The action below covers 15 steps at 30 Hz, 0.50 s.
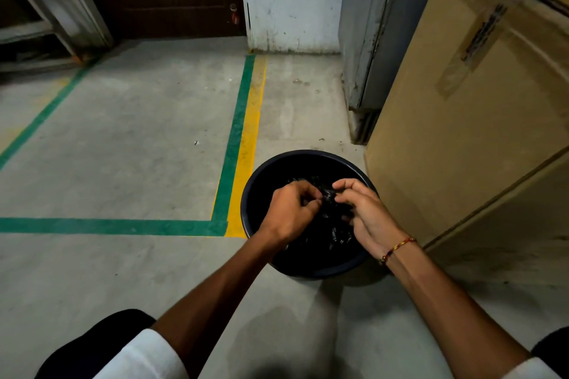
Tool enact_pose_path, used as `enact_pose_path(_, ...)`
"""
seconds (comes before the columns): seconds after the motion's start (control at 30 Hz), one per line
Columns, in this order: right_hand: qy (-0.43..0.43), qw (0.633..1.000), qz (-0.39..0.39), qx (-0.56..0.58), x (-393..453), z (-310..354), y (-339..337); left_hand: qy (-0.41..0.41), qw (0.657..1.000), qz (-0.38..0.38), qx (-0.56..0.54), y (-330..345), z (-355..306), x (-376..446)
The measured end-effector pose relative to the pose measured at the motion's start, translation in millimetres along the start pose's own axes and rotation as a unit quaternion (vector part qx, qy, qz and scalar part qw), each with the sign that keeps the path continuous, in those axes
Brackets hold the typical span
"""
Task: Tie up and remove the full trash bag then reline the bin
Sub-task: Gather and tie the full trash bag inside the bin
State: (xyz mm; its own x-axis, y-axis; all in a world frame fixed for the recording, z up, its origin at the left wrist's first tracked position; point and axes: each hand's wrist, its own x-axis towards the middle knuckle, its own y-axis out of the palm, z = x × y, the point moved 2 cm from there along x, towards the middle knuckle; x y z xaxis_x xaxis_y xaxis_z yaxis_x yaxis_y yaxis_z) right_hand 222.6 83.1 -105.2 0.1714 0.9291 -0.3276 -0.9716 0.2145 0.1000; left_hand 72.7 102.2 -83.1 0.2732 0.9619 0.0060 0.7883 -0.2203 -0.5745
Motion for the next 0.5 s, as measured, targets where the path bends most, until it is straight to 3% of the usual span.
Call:
enact_pose_path(0.2,-0.020,0.999,0.027,0.004,-0.1,-1.4,1.4,0.041,0.997,0.004,0.067,0.4,-5.0,-1.5)
enact_pose_path(0.37,-0.031,0.998,0.043,-0.026,-3.4,2.4,-1.0,-0.005,0.998,0.070,-0.005,2.1,4.6,1.7)
enact_pose_path(0.5,-0.053,0.997,0.019,-0.050,-2.0,-0.2,-5.1,-0.063,0.980,0.096,-0.163,0.3,13.3,2.0)
